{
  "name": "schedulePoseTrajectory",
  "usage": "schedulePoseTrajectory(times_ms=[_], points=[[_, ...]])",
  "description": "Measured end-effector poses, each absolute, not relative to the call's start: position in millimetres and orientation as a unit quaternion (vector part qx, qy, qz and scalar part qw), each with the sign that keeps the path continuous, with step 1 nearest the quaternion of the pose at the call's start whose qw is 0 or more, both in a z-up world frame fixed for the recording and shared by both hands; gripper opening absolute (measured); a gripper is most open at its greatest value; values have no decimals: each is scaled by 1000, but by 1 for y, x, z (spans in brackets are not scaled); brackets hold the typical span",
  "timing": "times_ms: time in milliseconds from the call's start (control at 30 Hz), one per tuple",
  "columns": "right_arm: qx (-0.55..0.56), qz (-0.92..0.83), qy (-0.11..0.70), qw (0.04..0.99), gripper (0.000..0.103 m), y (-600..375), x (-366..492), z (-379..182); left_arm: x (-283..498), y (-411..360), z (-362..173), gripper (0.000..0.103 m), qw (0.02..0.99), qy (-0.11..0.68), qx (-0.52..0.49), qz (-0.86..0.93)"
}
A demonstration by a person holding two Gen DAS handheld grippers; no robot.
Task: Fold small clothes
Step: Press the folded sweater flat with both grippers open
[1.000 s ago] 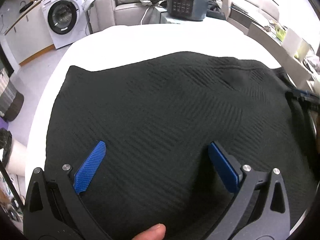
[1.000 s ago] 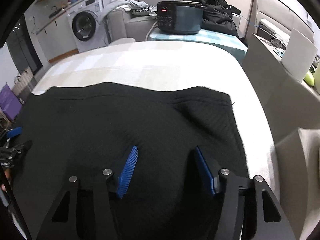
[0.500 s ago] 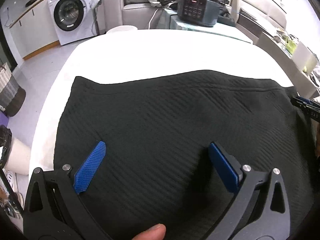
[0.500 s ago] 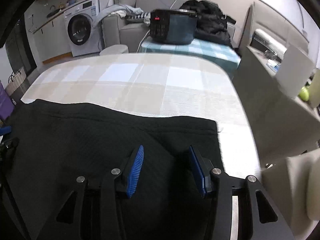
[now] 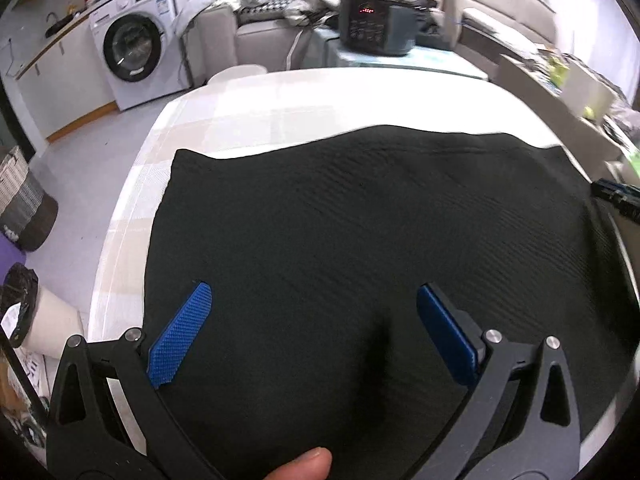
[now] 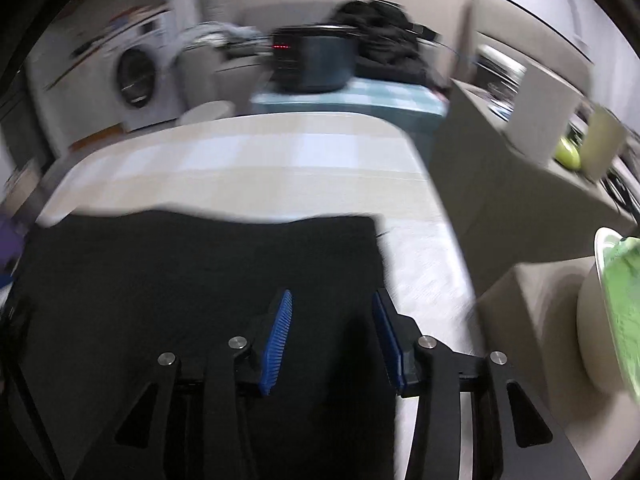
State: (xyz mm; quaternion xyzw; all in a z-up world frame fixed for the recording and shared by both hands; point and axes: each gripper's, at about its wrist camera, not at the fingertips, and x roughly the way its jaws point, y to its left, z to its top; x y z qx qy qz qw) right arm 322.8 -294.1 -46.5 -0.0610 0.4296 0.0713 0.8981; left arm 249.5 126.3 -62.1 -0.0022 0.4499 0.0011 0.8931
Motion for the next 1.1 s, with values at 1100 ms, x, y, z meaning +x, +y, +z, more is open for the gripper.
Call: schedulePoseTrajectory(times_ms=[1100], points=[[-93,58,442,890,63,-283,131,-68,77,140,-80,101,880,466,-74,49]])
